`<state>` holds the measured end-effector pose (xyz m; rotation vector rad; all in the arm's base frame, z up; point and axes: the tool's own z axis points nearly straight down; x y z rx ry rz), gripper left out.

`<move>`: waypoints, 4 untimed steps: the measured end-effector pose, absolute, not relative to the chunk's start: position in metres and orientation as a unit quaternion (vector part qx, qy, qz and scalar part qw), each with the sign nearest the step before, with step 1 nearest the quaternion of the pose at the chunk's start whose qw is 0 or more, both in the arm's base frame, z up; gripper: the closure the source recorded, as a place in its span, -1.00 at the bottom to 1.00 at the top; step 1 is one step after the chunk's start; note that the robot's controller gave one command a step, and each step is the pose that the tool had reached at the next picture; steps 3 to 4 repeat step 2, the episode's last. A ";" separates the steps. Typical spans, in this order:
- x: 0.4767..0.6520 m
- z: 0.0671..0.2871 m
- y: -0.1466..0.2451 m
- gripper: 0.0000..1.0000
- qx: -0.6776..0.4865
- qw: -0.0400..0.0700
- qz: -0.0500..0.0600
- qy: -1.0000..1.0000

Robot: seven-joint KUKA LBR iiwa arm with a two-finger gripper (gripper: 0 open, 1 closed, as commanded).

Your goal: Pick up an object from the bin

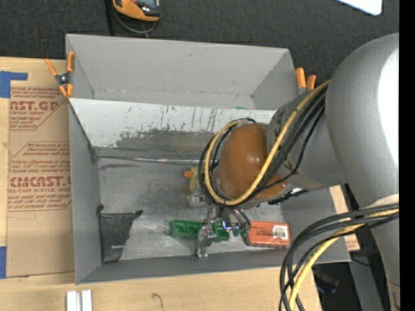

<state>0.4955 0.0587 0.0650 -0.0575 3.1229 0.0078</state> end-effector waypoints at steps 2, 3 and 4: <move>0.493 0.073 0.059 1.00 -0.014 0.005 0.002 1.000; 0.493 0.073 0.059 1.00 -0.014 0.005 0.002 1.000; 0.493 0.073 0.059 1.00 -0.014 0.005 0.002 1.000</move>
Offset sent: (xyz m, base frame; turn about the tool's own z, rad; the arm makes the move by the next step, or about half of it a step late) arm 0.0000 0.0000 0.0000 0.0000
